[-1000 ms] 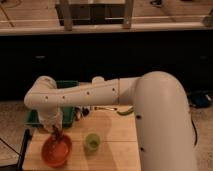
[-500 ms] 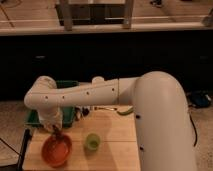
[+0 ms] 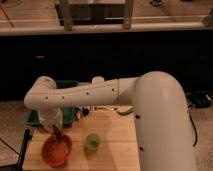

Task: Place grapes in red bowl

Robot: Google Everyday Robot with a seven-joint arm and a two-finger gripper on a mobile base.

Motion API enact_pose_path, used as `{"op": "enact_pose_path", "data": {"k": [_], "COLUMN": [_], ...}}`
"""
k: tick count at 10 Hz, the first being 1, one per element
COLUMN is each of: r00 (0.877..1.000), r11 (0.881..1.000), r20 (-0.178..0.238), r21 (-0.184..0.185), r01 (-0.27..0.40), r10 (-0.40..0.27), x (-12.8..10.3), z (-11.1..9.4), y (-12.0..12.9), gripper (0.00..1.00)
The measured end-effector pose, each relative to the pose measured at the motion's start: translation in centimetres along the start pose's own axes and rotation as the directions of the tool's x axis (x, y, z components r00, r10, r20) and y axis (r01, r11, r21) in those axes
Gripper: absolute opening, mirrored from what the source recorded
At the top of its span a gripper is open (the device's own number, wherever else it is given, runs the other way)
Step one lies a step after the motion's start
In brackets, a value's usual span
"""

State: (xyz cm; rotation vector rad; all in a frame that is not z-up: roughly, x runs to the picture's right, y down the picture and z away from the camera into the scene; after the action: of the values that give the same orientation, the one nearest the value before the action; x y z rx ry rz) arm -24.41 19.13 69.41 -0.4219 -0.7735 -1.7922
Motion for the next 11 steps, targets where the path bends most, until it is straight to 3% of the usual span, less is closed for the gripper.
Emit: {"op": "enact_pose_path", "data": {"k": [11], "r00": [0.997], "r11": [0.997], "r20": [0.006], "r21": [-0.007], "r01": [0.080], "r10": [-0.080], "x": [-0.02], "z": [0.23], "y": [0.01], "gripper": [0.00]}}
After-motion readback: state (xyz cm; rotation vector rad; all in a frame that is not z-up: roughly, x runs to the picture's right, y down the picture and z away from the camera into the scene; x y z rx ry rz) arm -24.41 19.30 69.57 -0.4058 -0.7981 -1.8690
